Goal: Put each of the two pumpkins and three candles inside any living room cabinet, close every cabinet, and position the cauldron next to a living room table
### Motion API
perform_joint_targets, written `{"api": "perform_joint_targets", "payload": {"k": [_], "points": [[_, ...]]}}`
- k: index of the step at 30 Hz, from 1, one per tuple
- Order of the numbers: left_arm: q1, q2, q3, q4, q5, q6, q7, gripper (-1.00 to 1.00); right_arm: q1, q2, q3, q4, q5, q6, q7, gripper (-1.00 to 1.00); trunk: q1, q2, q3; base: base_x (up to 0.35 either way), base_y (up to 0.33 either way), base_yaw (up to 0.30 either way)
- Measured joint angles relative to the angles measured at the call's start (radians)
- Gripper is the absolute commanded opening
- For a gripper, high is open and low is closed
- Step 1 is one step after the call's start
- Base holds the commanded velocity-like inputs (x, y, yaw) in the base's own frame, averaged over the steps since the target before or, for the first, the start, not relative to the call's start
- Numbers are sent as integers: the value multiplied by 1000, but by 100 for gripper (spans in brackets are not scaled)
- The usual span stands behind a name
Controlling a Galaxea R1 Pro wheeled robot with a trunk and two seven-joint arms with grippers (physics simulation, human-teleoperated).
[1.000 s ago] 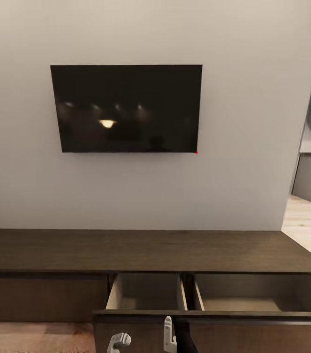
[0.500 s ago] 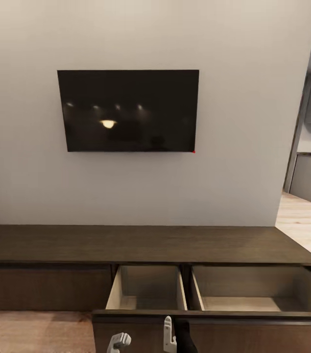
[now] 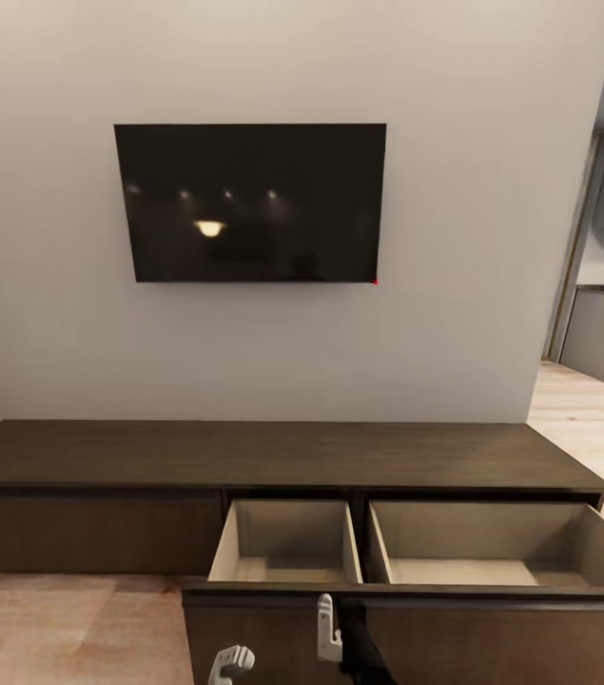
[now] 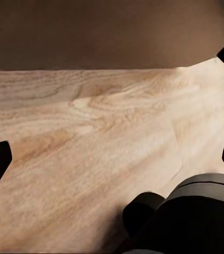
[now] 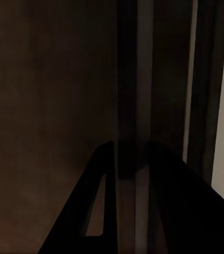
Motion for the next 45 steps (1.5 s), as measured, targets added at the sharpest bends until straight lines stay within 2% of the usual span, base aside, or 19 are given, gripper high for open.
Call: {"api": "perform_joint_targets", "payload": {"k": [3,4,5,6,7,8,9,10,11,29,39,45], "points": [[0,0,0,0,0,0,0,100,-21,0,-1,1,1,0,-1,-100,17,0,0,-169,0,0],[0,0,0,0,0,0,0,100,-28,0,-1,1,1,0,-1,100,22,0,0,-169,0,0],[1,1,0,-1,-1,0,0,100,4,0,-29,-13,2,3,-5,100,15,0,0,-169,0,0],[1,1,1,-1,-1,0,0,100,52,0,-31,-1,-6,1,-2,100,-15,0,0,-169,0,0],[0,1,1,-1,0,0,0,100,54,0,-30,1,-5,1,-2,100,-45,-1,0,-169,0,0],[0,1,0,-1,0,0,0,100,54,0,-30,1,-5,1,-2,100,-56,-1,0,-169,0,0],[0,1,0,-1,0,0,0,100,54,0,-30,1,-5,1,-2,100,-50,-1,0,-171,0,0],[0,1,0,-1,-1,0,0,100,54,0,-30,1,-5,1,-2,100,-32,0,0,-174,0,0],[1,1,0,-1,-1,0,0,100,54,0,-30,1,-5,1,-2,100,-31,0,0,-187,0,0],[0,0,1,0,0,0,0,100,54,0,-27,-1,-5,1,-1,100,-33,0,0,-204,0,0],[0,0,1,0,0,0,1,100,54,0,-28,0,-5,-5,0,100,-33,0,0,-37,0,0],[0,1,1,0,0,0,2,100,54,0,-25,-4,-4,-48,-1,100,-33,0,0,-4,0,0]]}}
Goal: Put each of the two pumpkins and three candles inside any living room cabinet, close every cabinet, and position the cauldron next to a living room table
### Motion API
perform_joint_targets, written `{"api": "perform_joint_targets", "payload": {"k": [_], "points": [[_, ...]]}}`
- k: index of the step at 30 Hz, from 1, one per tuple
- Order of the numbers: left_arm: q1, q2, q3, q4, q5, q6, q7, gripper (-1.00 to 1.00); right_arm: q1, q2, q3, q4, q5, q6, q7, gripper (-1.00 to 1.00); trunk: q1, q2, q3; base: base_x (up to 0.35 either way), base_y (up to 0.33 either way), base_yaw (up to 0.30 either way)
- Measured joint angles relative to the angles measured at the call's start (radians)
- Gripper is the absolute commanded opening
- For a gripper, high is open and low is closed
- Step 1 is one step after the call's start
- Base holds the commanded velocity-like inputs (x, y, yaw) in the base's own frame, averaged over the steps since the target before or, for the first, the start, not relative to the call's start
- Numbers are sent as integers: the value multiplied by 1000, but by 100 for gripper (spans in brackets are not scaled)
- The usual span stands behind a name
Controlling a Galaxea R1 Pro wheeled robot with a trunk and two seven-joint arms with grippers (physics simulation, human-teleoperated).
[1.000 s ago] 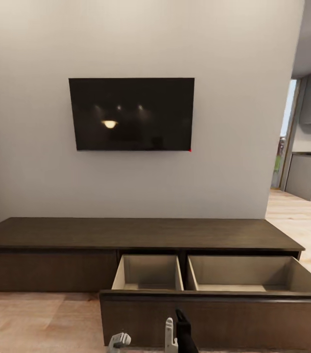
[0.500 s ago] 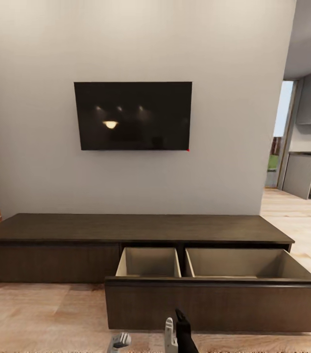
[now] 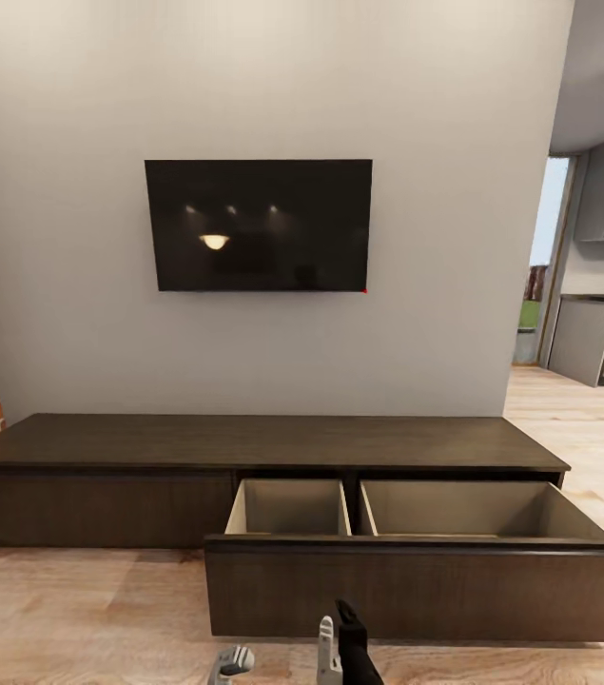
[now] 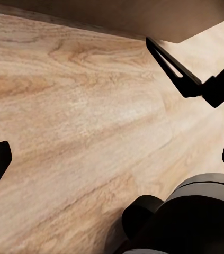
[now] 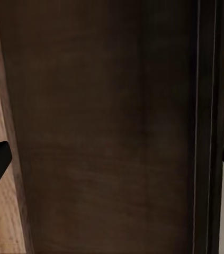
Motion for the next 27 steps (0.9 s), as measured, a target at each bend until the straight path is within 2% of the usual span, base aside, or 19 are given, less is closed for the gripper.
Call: {"api": "perform_joint_targets", "payload": {"k": [5,11,13,17,27], "points": [[0,0,0,0,0,0,0,100,0,0,1,-4,-13,-13,0,100,0,0,0,0,0,0],[0,0,0,0,0,0,0,100,0,0,1,-6,-133,-17,0,100,0,0,0,0,0,0],[0,0,0,1,0,0,0,100,0,0,1,-7,-151,-17,1,100,0,0,0,0,0,0],[0,0,0,0,0,0,0,100,0,0,1,-7,-171,-18,1,100,0,0,0,0,0,0],[0,0,1,-1,0,0,2,100,0,0,1,-7,-182,-18,1,100,0,0,0,0,0,0]]}}
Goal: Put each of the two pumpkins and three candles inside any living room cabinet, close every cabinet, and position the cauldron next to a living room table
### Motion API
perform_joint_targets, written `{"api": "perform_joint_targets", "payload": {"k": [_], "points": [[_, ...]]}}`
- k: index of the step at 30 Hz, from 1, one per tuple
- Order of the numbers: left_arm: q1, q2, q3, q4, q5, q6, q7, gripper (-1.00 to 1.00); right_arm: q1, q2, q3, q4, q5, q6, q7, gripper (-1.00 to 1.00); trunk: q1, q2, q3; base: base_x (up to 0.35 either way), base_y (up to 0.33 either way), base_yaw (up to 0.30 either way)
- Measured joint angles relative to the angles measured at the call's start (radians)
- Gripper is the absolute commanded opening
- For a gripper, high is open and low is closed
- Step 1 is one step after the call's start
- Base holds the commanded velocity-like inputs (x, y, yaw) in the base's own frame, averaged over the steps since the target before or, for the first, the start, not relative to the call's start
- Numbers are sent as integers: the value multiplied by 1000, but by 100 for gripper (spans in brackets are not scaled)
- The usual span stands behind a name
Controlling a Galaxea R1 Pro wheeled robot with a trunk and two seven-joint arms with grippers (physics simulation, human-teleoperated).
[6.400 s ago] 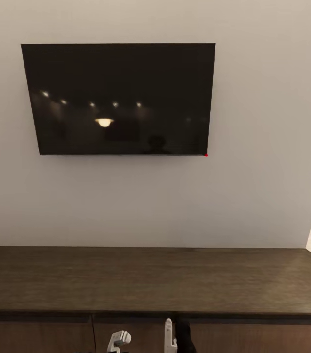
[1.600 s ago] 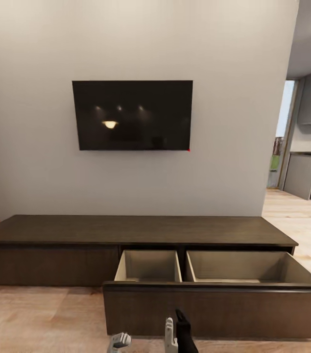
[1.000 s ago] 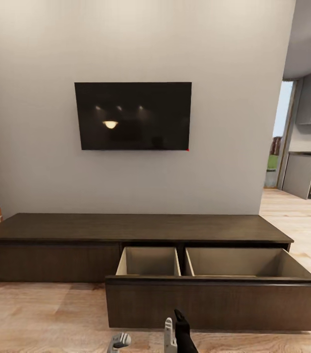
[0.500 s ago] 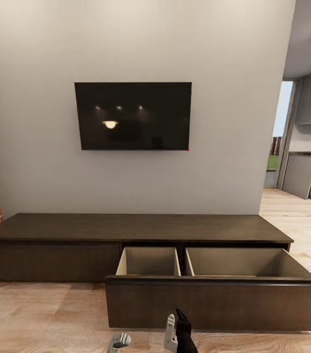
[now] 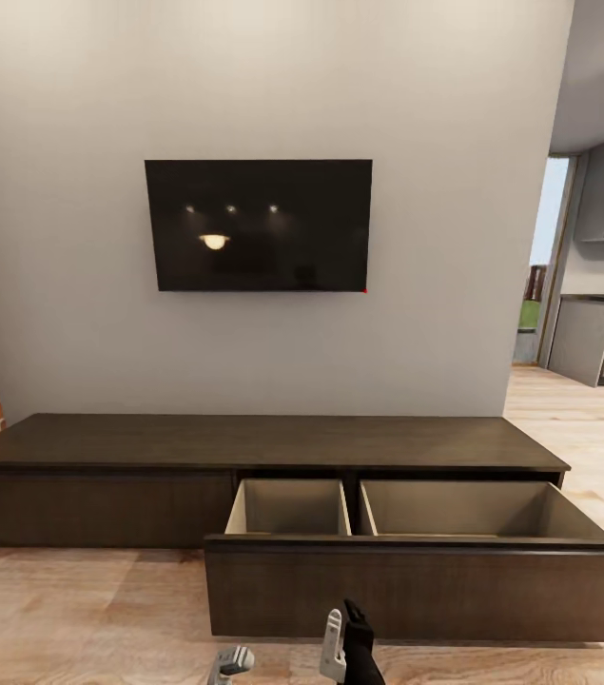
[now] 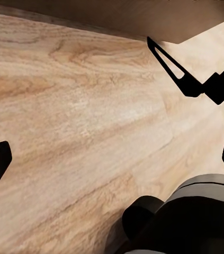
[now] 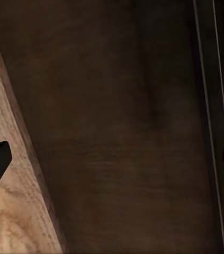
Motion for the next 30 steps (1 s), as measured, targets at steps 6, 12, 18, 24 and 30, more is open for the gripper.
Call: {"api": "perform_joint_targets", "payload": {"k": [6,12,18,24,30], "points": [[0,-1,0,0,-1,0,0,100,0,0,0,1,0,-1,0,100,0,0,0,0,0,0],[0,0,0,5,-2,-57,10,100,0,0,-5,37,-112,-93,11,100,-6,8,22,0,0,0],[0,-1,0,17,-2,-72,16,100,0,0,-5,81,-297,-157,18,100,-29,50,41,0,0,0],[0,-1,0,19,-2,-75,16,100,0,0,-6,95,-351,-168,20,100,-52,92,60,0,0,0],[0,0,0,20,-2,-75,16,100,0,0,-5,139,-361,-171,20,100,-67,120,73,0,0,0]]}}
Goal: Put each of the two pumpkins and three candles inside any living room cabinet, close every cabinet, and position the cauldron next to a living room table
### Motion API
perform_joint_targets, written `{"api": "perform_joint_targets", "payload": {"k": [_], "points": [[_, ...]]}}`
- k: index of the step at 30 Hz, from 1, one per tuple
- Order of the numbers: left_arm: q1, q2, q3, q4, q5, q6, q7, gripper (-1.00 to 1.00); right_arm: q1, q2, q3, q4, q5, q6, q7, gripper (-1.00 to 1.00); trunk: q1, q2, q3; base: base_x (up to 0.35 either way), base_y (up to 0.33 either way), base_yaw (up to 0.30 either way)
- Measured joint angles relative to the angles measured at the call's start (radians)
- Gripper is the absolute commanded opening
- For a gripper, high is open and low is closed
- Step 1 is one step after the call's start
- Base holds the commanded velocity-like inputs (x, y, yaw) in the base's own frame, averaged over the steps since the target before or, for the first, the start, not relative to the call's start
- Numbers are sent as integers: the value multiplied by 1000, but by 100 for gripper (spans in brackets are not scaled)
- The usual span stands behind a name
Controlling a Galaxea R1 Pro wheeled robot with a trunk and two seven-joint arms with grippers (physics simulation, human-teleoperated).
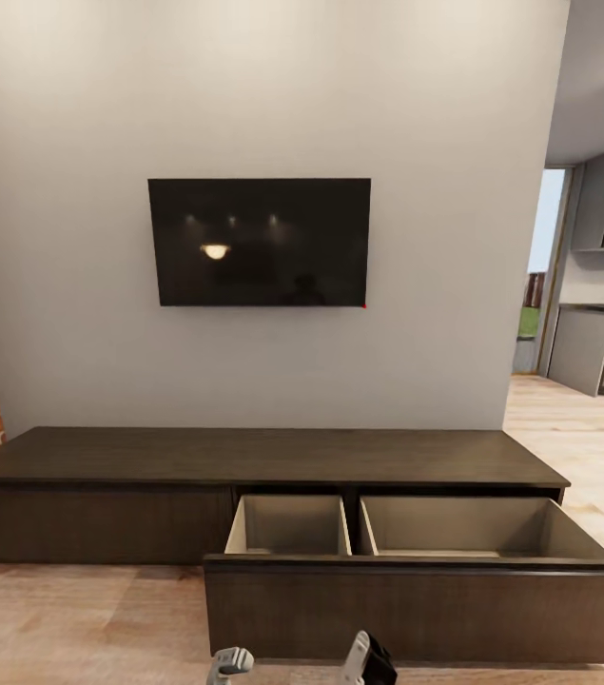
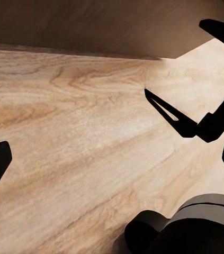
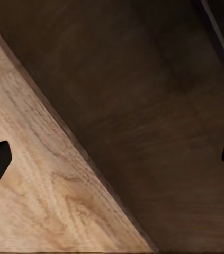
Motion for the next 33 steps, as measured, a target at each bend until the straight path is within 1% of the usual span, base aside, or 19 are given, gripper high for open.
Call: {"api": "perform_joint_targets", "payload": {"k": [17,18,19,20,21,22,24,27,29,32,33], "points": [[0,0,0,0,0,0,1,100,0,0,-1,15,-3,0,0,100,0,0,0,0,0,0],[0,1,1,0,0,0,2,100,2,0,-2,25,-4,-1,0,100,-4,7,3,0,0,0],[0,0,0,0,0,0,64,100,5,0,-3,55,-26,-7,0,100,-8,14,6,0,0,0],[0,-1,0,0,1,0,79,100,5,0,-2,58,-49,-15,1,100,-11,21,9,0,0,0],[0,-2,0,0,1,0,97,100,6,0,-2,60,-145,-35,1,100,-15,28,12,0,0,0],[0,-2,0,0,1,0,100,100,6,0,-1,60,-177,-39,2,100,-19,35,16,0,0,0],[0,-3,0,0,1,0,103,100,6,0,0,60,-213,-42,2,100,-27,49,22,0,0,0],[0,-3,0,0,1,0,104,100,6,0,0,60,-244,-44,2,100,-38,70,31,0,0,0],[0,-3,0,0,1,0,105,100,7,0,0,61,-256,-45,3,100,-46,84,38,0,0,0],[0,-3,0,0,1,0,105,100,8,0,-1,62,-286,-47,15,100,-57,105,47,0,0,0],[0,-3,0,0,1,0,106,100,9,0,-1,62,-303,-48,29,100,-61,112,50,0,0,0]]}}
